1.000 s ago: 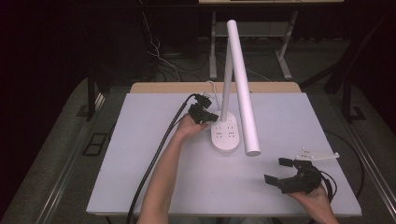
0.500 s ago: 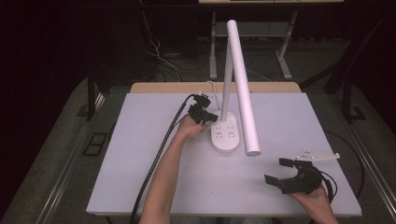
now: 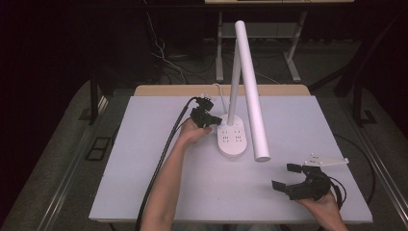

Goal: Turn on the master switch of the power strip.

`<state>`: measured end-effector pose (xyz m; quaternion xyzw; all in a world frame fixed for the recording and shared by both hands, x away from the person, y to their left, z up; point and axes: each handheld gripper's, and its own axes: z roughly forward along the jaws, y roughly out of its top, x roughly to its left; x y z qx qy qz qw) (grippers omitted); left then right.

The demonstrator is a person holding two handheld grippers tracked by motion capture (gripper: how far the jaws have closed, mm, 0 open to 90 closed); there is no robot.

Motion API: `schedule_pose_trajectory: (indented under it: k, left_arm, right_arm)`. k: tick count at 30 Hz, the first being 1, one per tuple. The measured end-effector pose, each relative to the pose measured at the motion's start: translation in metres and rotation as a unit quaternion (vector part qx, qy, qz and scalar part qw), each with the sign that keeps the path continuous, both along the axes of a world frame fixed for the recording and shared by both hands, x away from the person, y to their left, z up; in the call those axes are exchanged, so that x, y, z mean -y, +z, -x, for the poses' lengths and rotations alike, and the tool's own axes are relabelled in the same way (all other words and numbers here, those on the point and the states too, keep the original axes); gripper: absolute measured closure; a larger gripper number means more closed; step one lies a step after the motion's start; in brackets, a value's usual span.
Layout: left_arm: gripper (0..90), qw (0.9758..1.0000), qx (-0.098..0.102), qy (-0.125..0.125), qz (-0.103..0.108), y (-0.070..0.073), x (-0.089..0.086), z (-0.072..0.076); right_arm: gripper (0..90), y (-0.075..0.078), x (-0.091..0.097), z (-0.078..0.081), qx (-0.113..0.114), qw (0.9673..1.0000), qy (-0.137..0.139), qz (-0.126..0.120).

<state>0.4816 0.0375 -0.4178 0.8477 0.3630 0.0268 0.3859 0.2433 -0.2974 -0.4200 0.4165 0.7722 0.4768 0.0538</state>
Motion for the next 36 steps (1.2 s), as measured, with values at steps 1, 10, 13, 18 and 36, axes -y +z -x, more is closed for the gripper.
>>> schedule_pose_trajectory:
  k: [1,10,13,18,36]
  left_arm:
    - [89.7,0.9997,-0.005,0.017,0.019,0.000,0.000,0.002]
    - [89.5,0.9992,0.023,0.016,0.030,0.016,-0.022,0.007]
    - [89.4,0.9989,0.037,0.011,0.028,0.023,-0.027,0.012]
    - [87.8,0.9979,0.050,0.011,0.041,0.034,-0.035,0.021]
    - [24.7,0.9957,0.064,0.012,0.067,0.066,-0.074,0.058]
  right_arm:
    - [0.0,0.000,0.000,0.000,0.000,1.0000,0.000,0.000]
    - [0.0,0.000,0.002,0.000,-0.001,1.0000,-0.003,-0.002]
    - [0.0,0.000,0.002,0.000,-0.003,1.0000,-0.002,-0.002]
    - [0.0,0.000,0.002,0.000,-0.003,1.0000,-0.004,-0.002]
    - [0.0,0.001,0.004,0.001,0.007,0.9999,-0.005,-0.013]
